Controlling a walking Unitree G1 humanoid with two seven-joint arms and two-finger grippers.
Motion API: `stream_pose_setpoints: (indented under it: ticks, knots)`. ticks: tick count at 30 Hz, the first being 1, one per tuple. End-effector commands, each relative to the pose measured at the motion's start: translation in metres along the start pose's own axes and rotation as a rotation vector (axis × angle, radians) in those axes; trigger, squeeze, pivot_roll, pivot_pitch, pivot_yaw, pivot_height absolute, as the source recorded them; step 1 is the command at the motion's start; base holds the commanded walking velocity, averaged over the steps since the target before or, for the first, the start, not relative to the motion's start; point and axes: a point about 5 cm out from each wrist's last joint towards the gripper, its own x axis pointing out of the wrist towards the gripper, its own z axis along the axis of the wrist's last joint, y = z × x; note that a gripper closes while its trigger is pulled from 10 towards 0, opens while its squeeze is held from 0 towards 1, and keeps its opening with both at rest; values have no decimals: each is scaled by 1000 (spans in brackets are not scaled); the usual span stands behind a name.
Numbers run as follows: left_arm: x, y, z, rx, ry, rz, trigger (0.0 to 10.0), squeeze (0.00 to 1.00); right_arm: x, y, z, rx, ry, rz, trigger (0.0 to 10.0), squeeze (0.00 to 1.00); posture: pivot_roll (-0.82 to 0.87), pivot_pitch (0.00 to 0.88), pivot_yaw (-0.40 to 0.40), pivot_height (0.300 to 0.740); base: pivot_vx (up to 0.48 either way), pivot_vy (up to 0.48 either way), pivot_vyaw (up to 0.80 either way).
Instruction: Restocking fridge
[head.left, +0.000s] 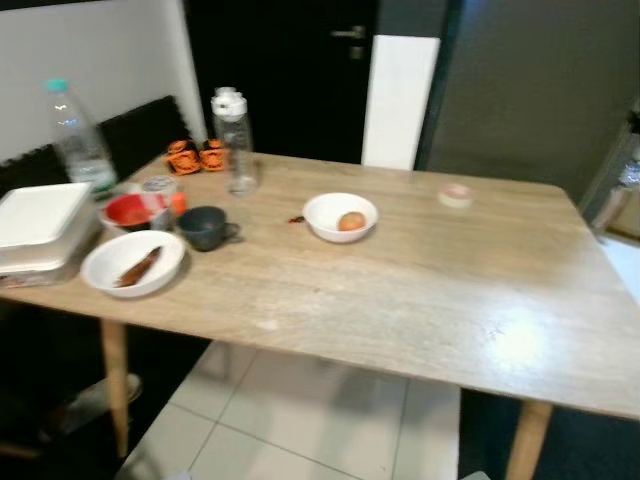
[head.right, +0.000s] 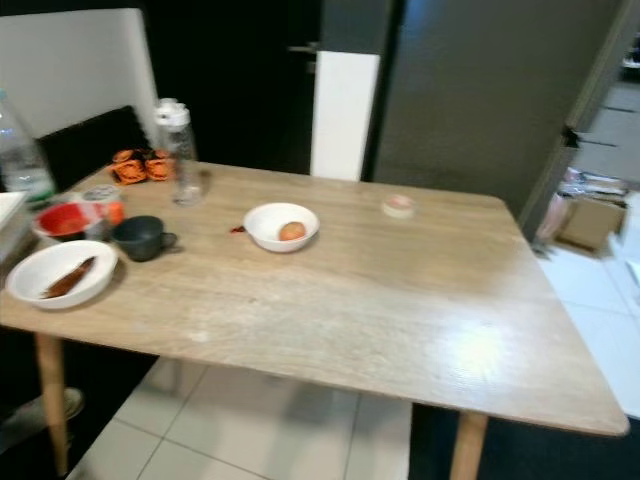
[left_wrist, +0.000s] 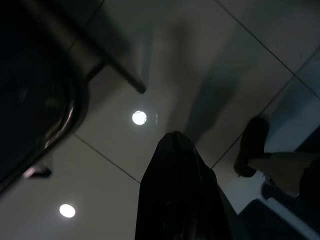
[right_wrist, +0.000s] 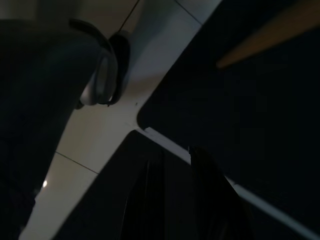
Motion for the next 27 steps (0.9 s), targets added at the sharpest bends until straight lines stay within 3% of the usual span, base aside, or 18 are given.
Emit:
stream_pose_setpoints:
  ticks: [1,17,27]
  knots:
    - [0,3,1,6,-2,13,10000,0,0,-2,0,2,-6,-9,10000,0,-86,0,18,740,0,0,-756]
    - [1,1,5,15,-16,9,10000,0,0,-2,1,8,-14,-9,10000,0,-83,0,20,740,0,0,0]
    - [0,2,2,17,-3,15,10000,0,0,-2,0,2,0,-2,10000,0,-81,0,18,740,0,0,-742]
